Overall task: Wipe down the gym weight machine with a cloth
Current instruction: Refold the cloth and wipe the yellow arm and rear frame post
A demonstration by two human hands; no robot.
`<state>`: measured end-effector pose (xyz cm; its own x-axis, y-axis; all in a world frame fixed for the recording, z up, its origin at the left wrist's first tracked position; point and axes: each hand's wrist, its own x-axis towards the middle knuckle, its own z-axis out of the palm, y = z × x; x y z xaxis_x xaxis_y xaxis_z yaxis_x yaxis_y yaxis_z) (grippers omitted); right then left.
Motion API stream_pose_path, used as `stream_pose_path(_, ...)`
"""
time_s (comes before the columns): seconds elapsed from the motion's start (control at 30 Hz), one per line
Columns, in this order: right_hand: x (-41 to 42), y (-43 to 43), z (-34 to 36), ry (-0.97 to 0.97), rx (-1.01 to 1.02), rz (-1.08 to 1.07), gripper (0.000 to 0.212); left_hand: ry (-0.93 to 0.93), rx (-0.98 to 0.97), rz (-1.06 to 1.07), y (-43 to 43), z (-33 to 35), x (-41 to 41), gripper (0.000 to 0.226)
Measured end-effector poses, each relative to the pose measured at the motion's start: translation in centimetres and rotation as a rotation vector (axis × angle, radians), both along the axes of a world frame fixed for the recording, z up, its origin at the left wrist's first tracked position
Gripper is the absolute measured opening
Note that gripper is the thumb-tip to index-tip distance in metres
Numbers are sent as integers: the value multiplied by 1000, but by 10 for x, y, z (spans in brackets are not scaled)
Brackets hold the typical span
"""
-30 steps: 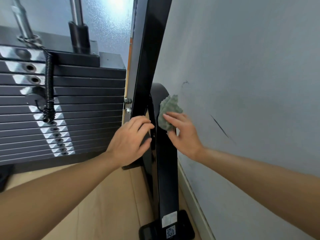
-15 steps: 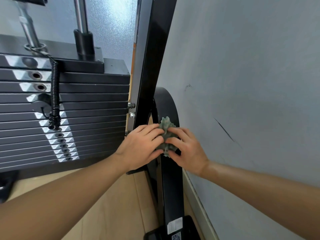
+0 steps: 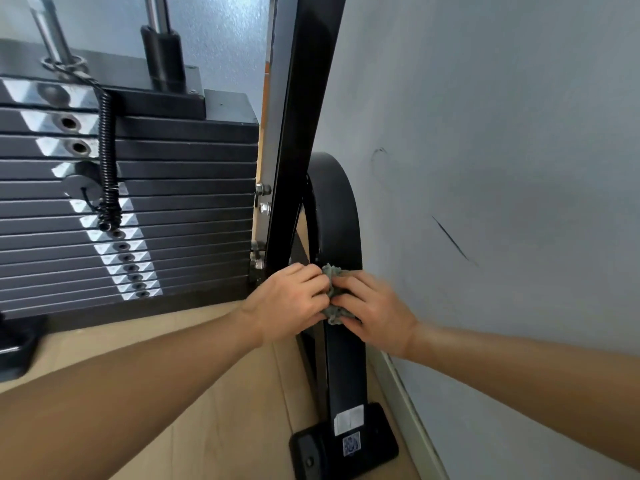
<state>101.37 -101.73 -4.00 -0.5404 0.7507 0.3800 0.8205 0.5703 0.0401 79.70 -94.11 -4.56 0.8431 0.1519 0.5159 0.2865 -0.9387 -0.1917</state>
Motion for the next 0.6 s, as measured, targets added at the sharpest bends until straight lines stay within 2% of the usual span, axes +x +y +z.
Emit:
stream_pose_path(0.13,6,-26,-24,-142,-74,37,21,100,31,-105,-19,-21,1,17)
stream_pose_path(0.3,5,-35,-27,-122,-106,8,22,138,41,-107,-26,-24,4,17)
stream_pose_path(0.47,3,-13,-8,75,5,-91,19,-4,-2,51,-12,-7,6,21)
stream_pose_path(0.6,-7,18,17,236,68,-210,31,-166,-88,231,6,16,8,17)
